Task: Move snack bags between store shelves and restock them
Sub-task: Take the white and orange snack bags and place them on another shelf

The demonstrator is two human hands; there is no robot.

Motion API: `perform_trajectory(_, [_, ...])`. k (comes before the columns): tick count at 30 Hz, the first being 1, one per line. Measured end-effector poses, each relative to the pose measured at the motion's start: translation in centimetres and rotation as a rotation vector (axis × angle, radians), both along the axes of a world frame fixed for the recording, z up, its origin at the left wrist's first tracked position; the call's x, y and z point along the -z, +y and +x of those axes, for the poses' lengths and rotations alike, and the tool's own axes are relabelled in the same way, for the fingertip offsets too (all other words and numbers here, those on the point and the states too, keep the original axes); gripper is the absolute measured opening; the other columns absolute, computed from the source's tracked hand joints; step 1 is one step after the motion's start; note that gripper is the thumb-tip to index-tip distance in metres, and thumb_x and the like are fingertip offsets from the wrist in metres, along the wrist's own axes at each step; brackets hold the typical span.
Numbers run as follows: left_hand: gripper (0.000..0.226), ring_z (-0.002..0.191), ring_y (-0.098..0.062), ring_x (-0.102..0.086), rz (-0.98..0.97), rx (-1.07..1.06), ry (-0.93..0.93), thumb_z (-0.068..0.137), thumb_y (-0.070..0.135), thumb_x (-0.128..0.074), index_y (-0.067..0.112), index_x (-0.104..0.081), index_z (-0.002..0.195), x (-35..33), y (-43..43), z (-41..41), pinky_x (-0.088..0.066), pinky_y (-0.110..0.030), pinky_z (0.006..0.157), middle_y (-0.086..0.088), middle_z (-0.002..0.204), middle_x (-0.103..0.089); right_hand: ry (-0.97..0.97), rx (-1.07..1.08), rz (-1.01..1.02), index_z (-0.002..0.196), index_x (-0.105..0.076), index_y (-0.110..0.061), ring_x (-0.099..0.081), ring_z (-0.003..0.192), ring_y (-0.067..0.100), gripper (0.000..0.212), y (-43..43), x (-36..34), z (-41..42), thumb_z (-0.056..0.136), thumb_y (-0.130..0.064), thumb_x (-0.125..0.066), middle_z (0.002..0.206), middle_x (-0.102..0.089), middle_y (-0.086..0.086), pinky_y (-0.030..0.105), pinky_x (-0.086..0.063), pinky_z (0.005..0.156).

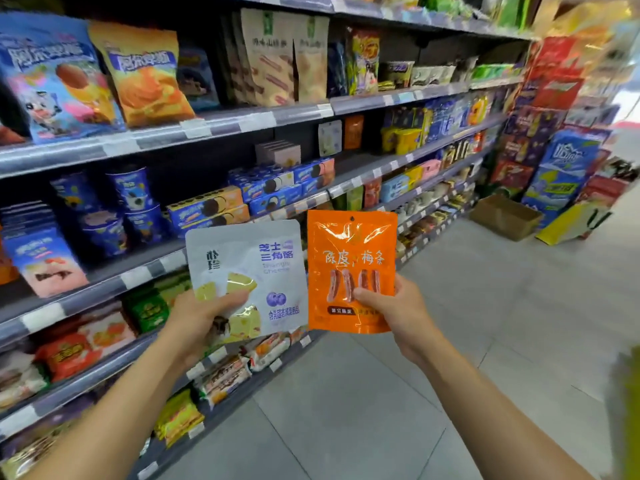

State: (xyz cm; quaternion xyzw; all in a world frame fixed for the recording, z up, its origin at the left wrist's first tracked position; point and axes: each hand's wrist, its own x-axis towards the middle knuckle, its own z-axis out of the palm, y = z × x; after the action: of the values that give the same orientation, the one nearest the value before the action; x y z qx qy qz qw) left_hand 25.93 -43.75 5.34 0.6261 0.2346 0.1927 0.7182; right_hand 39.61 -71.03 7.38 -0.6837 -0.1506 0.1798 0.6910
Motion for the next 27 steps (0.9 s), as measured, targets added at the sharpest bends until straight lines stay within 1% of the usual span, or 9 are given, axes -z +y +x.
perform_trajectory(4, [0.056,0.094,-0.025,-0.074,0.015,0.041,-0.018,0.053,0.027,-0.086,0.010,-0.074,0.105,0.1,-1.6,8.4,-0.053,-0.037,0.083,-0.007,0.102,-0.077,0.016,0.029,-0.003,0.116,-0.063,-0.028,-0.075,0.089,0.017,0.039,-2.4,0.6,7.2,0.080,-0.026,-0.079,0.104,-0.076,-0.003,0.032,-0.060,0.071])
perform_trajectory(8, [0.059,0.093,-0.023,-0.074,-0.001,0.035,-0.044,0.049,0.027,-0.086,0.010,-0.074,0.104,0.6,-2.3,18.3,-0.053,-0.037,0.087,-0.005,0.101,-0.078,0.020,0.062,-0.021,0.117,-0.063,-0.026,-0.075,0.089,0.018,0.039,-4.5,0.5,16.1,0.081,-0.024,-0.078,0.102,-0.077,-0.002,0.028,-0.060,0.066])
perform_trajectory(10, [0.066,0.093,-0.022,-0.074,-0.028,0.061,-0.056,0.048,0.028,-0.086,0.008,-0.072,0.109,0.7,-2.8,23.2,-0.055,-0.033,0.081,-0.006,0.103,-0.077,0.025,0.081,-0.033,0.117,-0.063,-0.025,-0.075,0.089,0.018,0.039,-5.5,0.0,20.7,0.082,-0.023,-0.077,0.103,-0.077,-0.002,0.027,-0.060,0.065])
perform_trajectory(13, [0.060,0.087,-0.019,-0.075,-0.062,0.085,-0.056,0.052,0.021,-0.084,0.007,-0.072,0.109,0.8,-4.1,29.8,-0.058,-0.025,0.063,-0.006,0.101,-0.077,0.026,0.084,-0.051,0.118,-0.062,-0.026,-0.075,0.089,0.017,0.040,-6.8,-0.8,27.2,0.081,-0.026,-0.077,0.103,-0.077,-0.004,0.027,-0.060,0.067])
perform_trajectory(15, [0.058,0.085,-0.021,-0.075,-0.078,0.093,-0.038,0.056,0.016,-0.082,0.004,-0.071,0.111,0.6,-4.9,33.9,-0.058,-0.026,0.060,-0.009,0.101,-0.077,0.032,0.072,-0.066,0.119,-0.062,-0.025,-0.075,0.090,0.018,0.040,-7.4,-1.0,31.3,0.082,-0.027,-0.077,0.104,-0.077,-0.002,0.030,-0.060,0.070])
perform_trajectory(19, [0.050,0.089,-0.028,-0.074,-0.100,0.088,0.000,0.064,0.008,-0.081,0.004,-0.070,0.112,0.1,-6.3,41.4,-0.058,-0.035,0.069,-0.014,0.104,-0.076,0.033,0.039,-0.088,0.117,-0.063,-0.025,-0.075,0.091,0.018,0.036,-7.9,-0.7,39.5,0.083,-0.027,-0.076,0.106,-0.076,-0.001,0.035,-0.059,0.077])
perform_trajectory(21, [0.043,0.078,-0.022,-0.075,-0.108,0.067,0.006,0.068,0.005,-0.079,0.002,-0.070,0.110,0.0,-7.2,44.9,-0.058,-0.031,0.059,-0.010,0.093,-0.078,0.019,0.004,-0.079,0.116,-0.064,-0.026,-0.074,0.094,0.018,0.033,-8.0,-0.2,43.7,0.085,-0.025,-0.075,0.107,-0.076,-0.001,0.038,-0.058,0.082])
perform_trajectory(24, [0.034,0.051,-0.006,-0.067,-0.061,0.008,0.010,0.076,0.002,-0.076,-0.001,-0.068,0.108,-0.3,-8.7,50.4,-0.047,-0.016,0.041,0.005,0.062,-0.073,-0.003,-0.038,-0.060,0.117,-0.065,-0.025,-0.073,0.097,0.020,0.033,-8.4,0.5,50.6,0.085,-0.022,-0.075,0.108,-0.076,-0.001,0.040,-0.056,0.086])
perform_trajectory(27, [0.034,0.061,-0.009,-0.071,-0.037,-0.044,0.028,0.079,0.001,-0.074,0.000,-0.068,0.112,-0.6,-9.8,55.6,-0.053,-0.020,0.050,0.000,0.077,-0.077,-0.031,-0.100,-0.061,0.117,-0.065,-0.024,-0.073,0.096,0.020,0.034,-8.9,0.9,57.9,0.084,-0.024,-0.075,0.107,-0.076,-0.001,0.042,-0.056,0.088])
